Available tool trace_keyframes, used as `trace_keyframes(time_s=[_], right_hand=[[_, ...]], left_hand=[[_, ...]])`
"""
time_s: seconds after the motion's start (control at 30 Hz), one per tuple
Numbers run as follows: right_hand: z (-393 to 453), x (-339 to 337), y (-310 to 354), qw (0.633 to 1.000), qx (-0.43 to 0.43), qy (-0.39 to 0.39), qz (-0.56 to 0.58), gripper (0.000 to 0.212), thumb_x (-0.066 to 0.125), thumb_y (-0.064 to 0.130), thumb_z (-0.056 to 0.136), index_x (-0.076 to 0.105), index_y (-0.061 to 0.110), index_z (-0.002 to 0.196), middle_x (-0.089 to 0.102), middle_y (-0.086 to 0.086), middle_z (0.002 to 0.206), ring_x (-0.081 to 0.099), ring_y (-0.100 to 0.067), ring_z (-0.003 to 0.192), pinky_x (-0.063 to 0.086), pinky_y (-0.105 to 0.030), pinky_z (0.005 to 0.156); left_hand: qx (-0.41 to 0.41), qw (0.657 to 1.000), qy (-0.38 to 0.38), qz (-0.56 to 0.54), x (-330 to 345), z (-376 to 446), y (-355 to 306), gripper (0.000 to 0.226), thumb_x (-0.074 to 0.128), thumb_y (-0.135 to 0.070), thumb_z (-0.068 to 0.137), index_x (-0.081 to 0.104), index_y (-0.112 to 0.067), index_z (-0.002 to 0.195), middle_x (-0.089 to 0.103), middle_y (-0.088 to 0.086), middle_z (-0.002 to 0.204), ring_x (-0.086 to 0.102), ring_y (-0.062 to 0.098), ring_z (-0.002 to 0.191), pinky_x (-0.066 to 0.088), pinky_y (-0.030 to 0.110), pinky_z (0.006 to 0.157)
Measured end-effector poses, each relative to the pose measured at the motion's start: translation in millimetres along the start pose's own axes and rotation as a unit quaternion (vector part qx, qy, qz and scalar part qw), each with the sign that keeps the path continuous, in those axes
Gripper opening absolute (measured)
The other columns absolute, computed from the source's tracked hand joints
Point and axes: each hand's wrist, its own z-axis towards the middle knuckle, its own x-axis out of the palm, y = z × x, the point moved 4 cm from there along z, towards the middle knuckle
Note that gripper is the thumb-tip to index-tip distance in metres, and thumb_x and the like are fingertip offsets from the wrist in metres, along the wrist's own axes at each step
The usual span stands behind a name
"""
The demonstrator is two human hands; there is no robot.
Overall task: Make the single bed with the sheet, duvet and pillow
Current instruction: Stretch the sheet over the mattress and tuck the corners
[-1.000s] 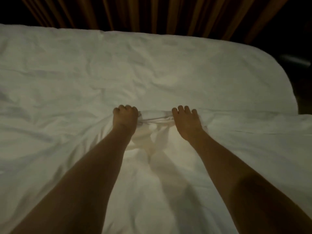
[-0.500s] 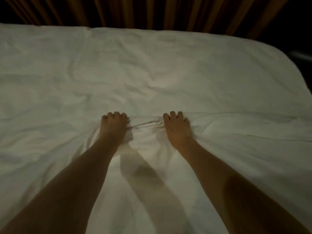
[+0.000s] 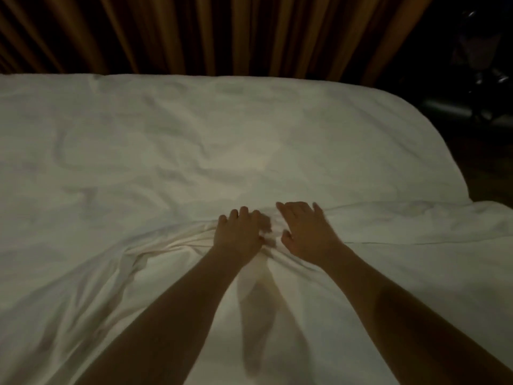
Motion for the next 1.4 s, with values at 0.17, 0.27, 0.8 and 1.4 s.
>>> trace_keyframes(time_s=[0.17,0.27,0.8,1.4], right_hand=[[-27,2,-59,0.985,0.072,0.103,-0.120,0.057,0.044,0.021,0.089,0.025,0.018,0.143,0.036,-0.003,0.141,0.036,-0.024,0.129,0.018,-0.052,0.110],[-13,-23,-68,0.979,0.047,0.063,-0.190,0.044,0.037,0.011,0.093,0.033,0.012,0.137,0.048,-0.007,0.131,0.048,-0.027,0.118,0.024,-0.042,0.106],[6,25,-49,0.979,0.099,-0.043,-0.175,0.071,0.060,0.059,0.077,0.052,0.019,0.135,0.050,-0.010,0.138,0.049,-0.037,0.121,0.043,-0.060,0.087],[4,16,97,0.997,-0.001,0.016,-0.072,0.067,0.032,0.044,0.100,0.005,0.011,0.152,0.006,-0.018,0.157,0.008,-0.035,0.145,0.012,-0.057,0.112]], left_hand=[[0.030,0.993,-0.023,0.112,9,6,3,0.045,0.069,-0.036,0.081,0.055,-0.014,0.118,0.057,0.007,0.110,0.060,0.025,0.099,0.047,0.033,0.083],[0.044,0.989,-0.024,0.137,-19,31,9,0.034,0.042,-0.016,0.097,0.040,-0.010,0.130,0.049,0.010,0.126,0.050,0.027,0.116,0.040,0.035,0.093],[0.045,0.976,-0.114,0.177,41,-11,20,0.071,0.054,-0.057,0.075,0.045,-0.027,0.139,0.046,0.016,0.142,0.039,0.050,0.127,0.011,0.076,0.098],[-0.163,0.965,-0.037,0.203,7,-104,71,0.067,0.044,-0.025,0.094,0.014,-0.005,0.150,0.037,0.014,0.143,0.041,0.031,0.128,0.041,0.058,0.094]])
